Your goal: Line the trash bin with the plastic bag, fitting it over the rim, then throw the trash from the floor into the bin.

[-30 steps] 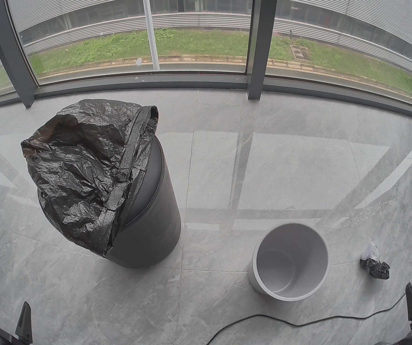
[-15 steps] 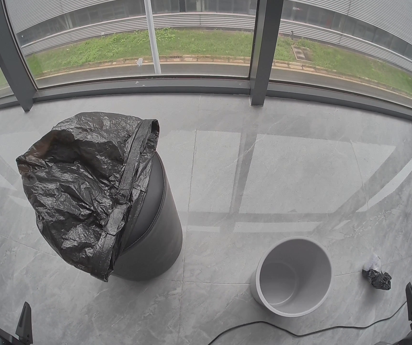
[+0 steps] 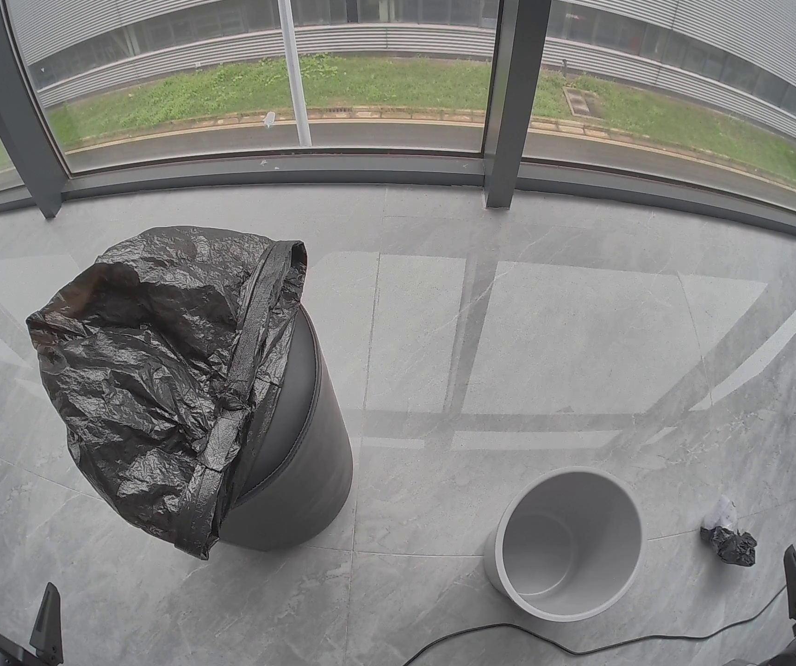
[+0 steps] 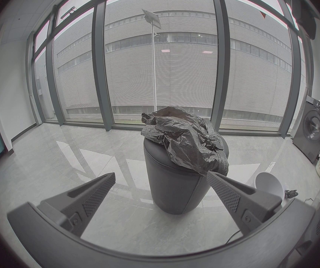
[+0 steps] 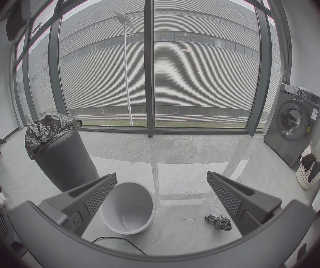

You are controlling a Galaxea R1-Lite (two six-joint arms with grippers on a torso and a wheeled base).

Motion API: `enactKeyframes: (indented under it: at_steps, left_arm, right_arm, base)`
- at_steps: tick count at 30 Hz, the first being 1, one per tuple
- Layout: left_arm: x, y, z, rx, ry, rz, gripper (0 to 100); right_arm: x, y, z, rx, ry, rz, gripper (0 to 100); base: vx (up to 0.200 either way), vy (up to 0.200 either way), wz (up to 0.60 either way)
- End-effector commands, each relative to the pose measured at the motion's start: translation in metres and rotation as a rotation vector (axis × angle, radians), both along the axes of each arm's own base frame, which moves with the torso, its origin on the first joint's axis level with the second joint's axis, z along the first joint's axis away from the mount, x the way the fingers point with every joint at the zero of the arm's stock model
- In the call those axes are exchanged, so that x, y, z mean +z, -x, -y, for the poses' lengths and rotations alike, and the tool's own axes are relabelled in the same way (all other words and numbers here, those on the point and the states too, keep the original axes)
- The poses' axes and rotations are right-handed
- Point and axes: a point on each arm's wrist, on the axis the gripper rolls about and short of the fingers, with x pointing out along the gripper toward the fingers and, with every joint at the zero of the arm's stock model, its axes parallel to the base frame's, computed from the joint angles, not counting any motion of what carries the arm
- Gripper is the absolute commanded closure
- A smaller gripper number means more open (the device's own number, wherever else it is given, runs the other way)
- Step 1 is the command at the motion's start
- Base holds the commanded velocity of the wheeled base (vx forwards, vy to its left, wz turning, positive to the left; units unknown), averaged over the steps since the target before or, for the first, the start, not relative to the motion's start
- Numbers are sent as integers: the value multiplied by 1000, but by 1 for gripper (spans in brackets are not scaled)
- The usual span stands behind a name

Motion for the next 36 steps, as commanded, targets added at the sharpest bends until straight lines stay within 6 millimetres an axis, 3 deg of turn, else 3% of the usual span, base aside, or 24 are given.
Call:
enactKeyframes:
  at_steps: [1, 7, 8, 10, 12, 13, 14, 19, 21, 22, 30, 36]
  left_arm:
    - [-5, 0, 0, 1, 6, 1, 0]
    - [-3, 0, 0, 4, -3, 18, 0]
    - [9, 3, 0, 8, -5, 86, 0]
    - [77, 5, 0, 2, 34, 221, 0]
    - [113, -6, -1, -49, 108, 192, 0]
    - [113, -6, -1, -49, 108, 192, 0]
    - [136, -22, 1, -153, 146, 116, 0]
    - [112, -56, 16, -514, 112, -242, 0]
    - [110, -64, 21, -578, 95, -297, 0]
    - [110, -77, 31, -664, 68, -366, 0]
    - [104, -131, 59, -680, 37, -520, 0]
    - [95, -165, 70, -610, -142, -488, 0]
  right_arm:
    - [-5, 0, 0, 0, 1, -9, 0]
    - [-5, 0, 0, 0, 0, -9, 0]
    - [-5, 0, 0, 0, 0, -9, 0]
    - [-5, 0, 0, 0, 0, -9, 0]
    - [-5, 0, 0, 0, 1, -9, 0]
    - [-5, 0, 0, 0, 1, -9, 0]
    - [-5, 0, 0, -1, 0, -9, 0]
    - [-5, -1, 0, 0, 4, -10, 0]
    - [-5, -1, 0, 0, 4, -10, 0]
    - [-5, 0, 0, 0, 3, -9, 0]
    - [-5, -1, 0, 2, 4, -9, 0]
    - [-5, -1, 0, 2, 6, -9, 0]
  base:
    - [0, 0, 0]
    - [0, 0, 0]
    - [0, 0, 0]
    - [0, 0, 0]
    - [0, 0, 0]
    - [0, 0, 0]
    - [0, 0, 0]
    - [0, 0, 0]
    - [0, 0, 0]
    - [0, 0, 0]
    - [0, 0, 0]
    - [0, 0, 0]
